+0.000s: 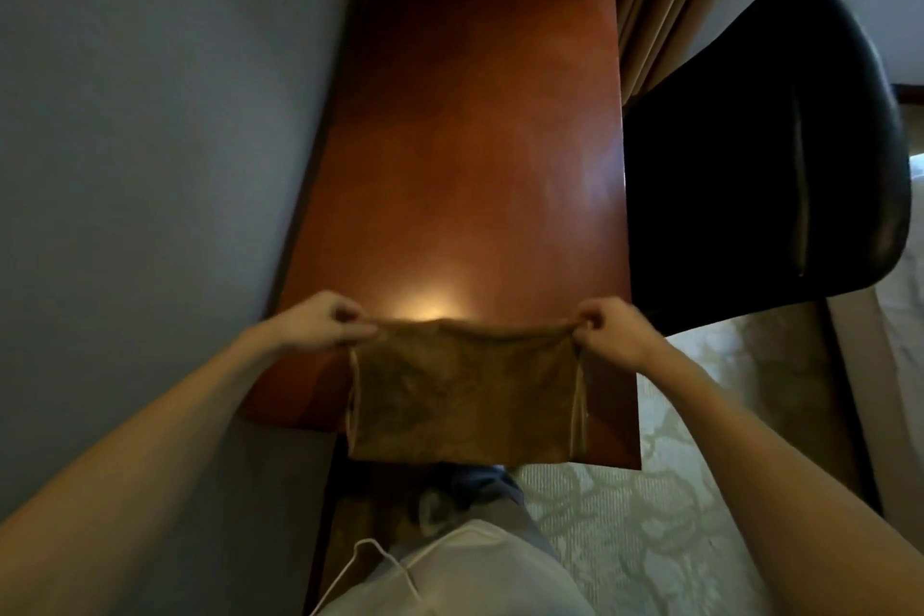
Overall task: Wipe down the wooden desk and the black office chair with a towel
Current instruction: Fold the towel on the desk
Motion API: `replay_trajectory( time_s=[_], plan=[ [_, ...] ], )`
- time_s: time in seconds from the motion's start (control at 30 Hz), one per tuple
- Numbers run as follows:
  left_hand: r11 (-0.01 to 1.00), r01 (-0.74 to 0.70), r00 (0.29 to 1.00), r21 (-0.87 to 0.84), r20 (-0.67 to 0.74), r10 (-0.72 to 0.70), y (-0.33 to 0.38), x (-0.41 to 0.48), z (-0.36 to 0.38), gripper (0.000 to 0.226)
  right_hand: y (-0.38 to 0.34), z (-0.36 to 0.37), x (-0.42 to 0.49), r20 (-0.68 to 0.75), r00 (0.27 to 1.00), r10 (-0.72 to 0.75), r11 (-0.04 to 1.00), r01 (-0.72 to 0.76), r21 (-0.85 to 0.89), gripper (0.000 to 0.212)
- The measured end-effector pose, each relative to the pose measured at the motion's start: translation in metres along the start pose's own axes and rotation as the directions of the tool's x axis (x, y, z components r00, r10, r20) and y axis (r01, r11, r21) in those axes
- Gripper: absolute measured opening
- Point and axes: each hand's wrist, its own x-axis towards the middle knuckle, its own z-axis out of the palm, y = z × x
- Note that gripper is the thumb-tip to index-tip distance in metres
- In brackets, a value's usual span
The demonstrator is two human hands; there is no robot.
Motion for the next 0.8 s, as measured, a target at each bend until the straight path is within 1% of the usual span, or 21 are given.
replay_trajectory(
  time_s=[0.03,0.07,0.13,0.2,0.27,0.33,0.4,0.43,0.47,0.5,0.53,0.6,0.7,0.77,0.8],
  plan=[
    [0.999,-0.048,0.987,-0.016,-0.152,0.045,0.011,0.003,-0.013,0.021,-0.006,-0.010,0.002,-0.144,0.989,-0.023,0.999,0.029,0.039,0.026],
    [0.995,-0.095,0.954,-0.024,-0.288,0.084,0.024,0.006,-0.028,0.016,-0.013,-0.020,0.005,-0.275,0.960,-0.044,0.994,0.070,0.085,0.023],
    [0.982,-0.175,0.849,-0.072,-0.515,0.113,0.054,0.008,-0.055,0.008,-0.030,-0.044,0.008,-0.474,0.879,-0.052,0.969,0.159,0.188,0.010],
    [0.970,-0.228,0.727,-0.087,-0.678,0.110,0.079,0.010,-0.081,0.010,-0.049,-0.068,0.009,-0.600,0.799,-0.043,0.938,0.240,0.252,0.014],
    [0.963,-0.263,0.619,-0.065,-0.776,0.117,0.099,0.005,-0.100,0.016,-0.066,-0.092,0.005,-0.700,0.713,-0.045,0.908,0.321,0.269,0.018],
    [0.952,-0.302,0.534,-0.050,-0.836,0.126,0.115,-0.003,-0.112,0.020,-0.081,-0.111,-0.003,-0.762,0.646,-0.043,0.876,0.390,0.282,0.020],
    [0.941,-0.337,0.477,-0.007,-0.864,0.164,0.124,-0.013,-0.116,0.020,-0.089,-0.123,-0.012,-0.790,0.610,-0.050,0.855,0.435,0.282,0.021],
    [0.939,-0.344,0.470,0.019,-0.862,0.190,0.125,-0.017,-0.116,0.019,-0.091,-0.126,-0.016,-0.800,0.598,-0.059,0.857,0.441,0.266,0.020],
    [0.938,-0.344,0.488,0.038,-0.846,0.213,0.125,-0.020,-0.114,0.017,-0.091,-0.127,-0.019,-0.804,0.592,-0.065,0.864,0.436,0.252,0.020],
    [0.940,-0.338,0.528,0.048,-0.817,0.231,0.122,-0.023,-0.112,0.015,-0.088,-0.126,-0.022,-0.801,0.596,-0.064,0.872,0.423,0.245,0.019],
    [0.945,-0.324,0.581,0.054,-0.777,0.244,0.118,-0.024,-0.109,0.013,-0.084,-0.123,-0.024,-0.787,0.615,-0.054,0.881,0.401,0.252,0.019],
    [0.955,-0.282,0.680,0.092,-0.683,0.267,0.103,-0.024,-0.097,0.010,-0.069,-0.113,-0.025,-0.727,0.686,-0.028,0.904,0.328,0.275,0.016],
    [0.960,-0.199,0.799,0.197,-0.534,0.275,0.078,-0.020,-0.072,0.006,-0.039,-0.081,-0.023,-0.600,0.799,-0.022,0.962,0.181,0.205,0.012],
    [0.950,-0.128,0.875,0.285,-0.418,0.243,0.061,-0.017,-0.053,0.006,-0.020,-0.055,-0.023,-0.472,0.882,-0.019,0.989,0.087,0.122,0.009],
    [0.940,-0.088,0.919,0.329,-0.337,0.204,0.053,-0.016,-0.044,0.008,-0.011,-0.043,-0.024,-0.377,0.926,-0.015,0.996,0.047,0.076,0.010]
  ],
)
